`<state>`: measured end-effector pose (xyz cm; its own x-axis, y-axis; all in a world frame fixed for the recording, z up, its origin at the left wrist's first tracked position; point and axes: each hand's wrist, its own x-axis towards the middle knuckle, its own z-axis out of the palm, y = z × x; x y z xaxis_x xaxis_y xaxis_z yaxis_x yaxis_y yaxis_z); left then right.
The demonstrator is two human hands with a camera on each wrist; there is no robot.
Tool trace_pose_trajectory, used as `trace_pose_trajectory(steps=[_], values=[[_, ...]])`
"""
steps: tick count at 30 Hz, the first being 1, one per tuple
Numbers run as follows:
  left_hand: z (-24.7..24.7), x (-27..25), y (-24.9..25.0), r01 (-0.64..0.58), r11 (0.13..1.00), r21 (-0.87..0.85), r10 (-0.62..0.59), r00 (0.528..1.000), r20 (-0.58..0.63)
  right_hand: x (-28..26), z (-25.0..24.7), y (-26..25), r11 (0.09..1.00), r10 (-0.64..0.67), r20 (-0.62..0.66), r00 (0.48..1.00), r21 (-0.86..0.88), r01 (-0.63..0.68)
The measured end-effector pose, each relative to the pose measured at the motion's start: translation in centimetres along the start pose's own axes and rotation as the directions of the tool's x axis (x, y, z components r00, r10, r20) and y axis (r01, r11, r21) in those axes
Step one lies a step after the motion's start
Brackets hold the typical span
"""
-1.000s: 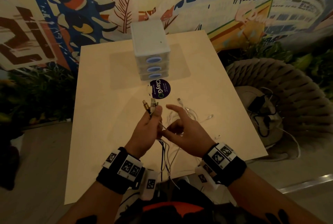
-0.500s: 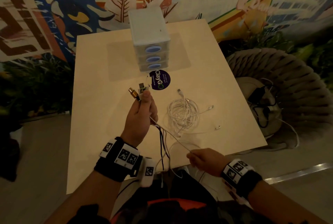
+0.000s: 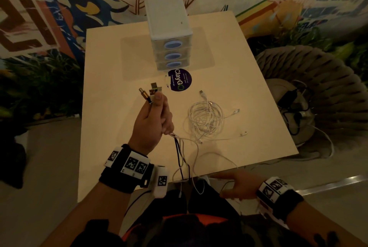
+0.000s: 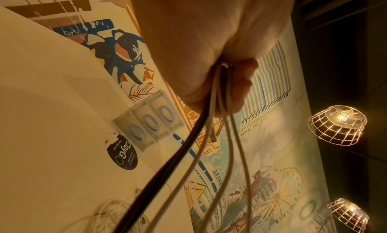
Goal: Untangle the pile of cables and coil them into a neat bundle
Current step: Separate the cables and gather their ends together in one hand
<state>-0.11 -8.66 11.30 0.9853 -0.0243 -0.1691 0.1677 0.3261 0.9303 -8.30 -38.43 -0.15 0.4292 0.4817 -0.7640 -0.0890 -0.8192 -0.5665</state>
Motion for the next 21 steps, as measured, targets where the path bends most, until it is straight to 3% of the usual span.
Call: trace_pose_trajectory(steps=[3, 6, 9, 11, 12, 14, 16, 18, 21], values=[[0.7, -0.7, 0.7, 0.094, 0.995, -0.016, -0.093, 0.994, 0.051, -0.7, -1.9, -2.2, 1.0, 0.007, -0.005, 1.0, -0.008, -0.007], [1.0, -1.1, 1.2, 0.154, 0.986, -0.064, -0.148, 0.985, 0.092, -0.5, -2.7, -3.1, 0.968, 0.087, 0.061, 0.994, -0.243, -0.07], [0.9, -1.1, 1.6, 0.2, 0.974, -0.102, -0.188, 0.976, 0.114, -0.1, -1.8, -2.2, 0.925, 0.195, 0.13, 0.972, -0.355, -0.138], [0.7, -1.2, 1.7, 0.219, 0.971, -0.093, -0.207, 0.97, 0.126, 0.4, -1.0, -1.3, 0.892, 0.195, 0.022, 0.981, -0.421, -0.167], [0.6, -1.3, 1.7, 0.227, 0.97, -0.085, -0.215, 0.968, 0.13, 0.8, -0.6, -0.8, 0.888, 0.156, -0.1, 0.983, -0.421, -0.184], [0.6, -1.3, 1.5, 0.233, 0.97, -0.074, -0.222, 0.966, 0.136, 1.4, -0.6, -0.7, 0.943, 0.038, -0.373, 0.927, -0.292, -0.157], [0.8, -1.4, 1.2, 0.24, 0.968, -0.074, -0.229, 0.964, 0.137, 2.2, -1.1, -1.3, 0.984, -0.06, -0.506, 0.86, -0.176, -0.035], [1.1, -1.5, 0.9, 0.241, 0.967, -0.078, -0.228, 0.962, 0.147, 3.5, -1.6, -2.1, 0.977, -0.09, -0.44, 0.893, -0.213, -0.006], [1.3, -1.7, 0.5, 0.239, 0.969, -0.057, -0.226, 0.959, 0.17, 5.9, -1.2, -2.5, 0.942, -0.007, -0.32, 0.947, -0.321, -0.101]])
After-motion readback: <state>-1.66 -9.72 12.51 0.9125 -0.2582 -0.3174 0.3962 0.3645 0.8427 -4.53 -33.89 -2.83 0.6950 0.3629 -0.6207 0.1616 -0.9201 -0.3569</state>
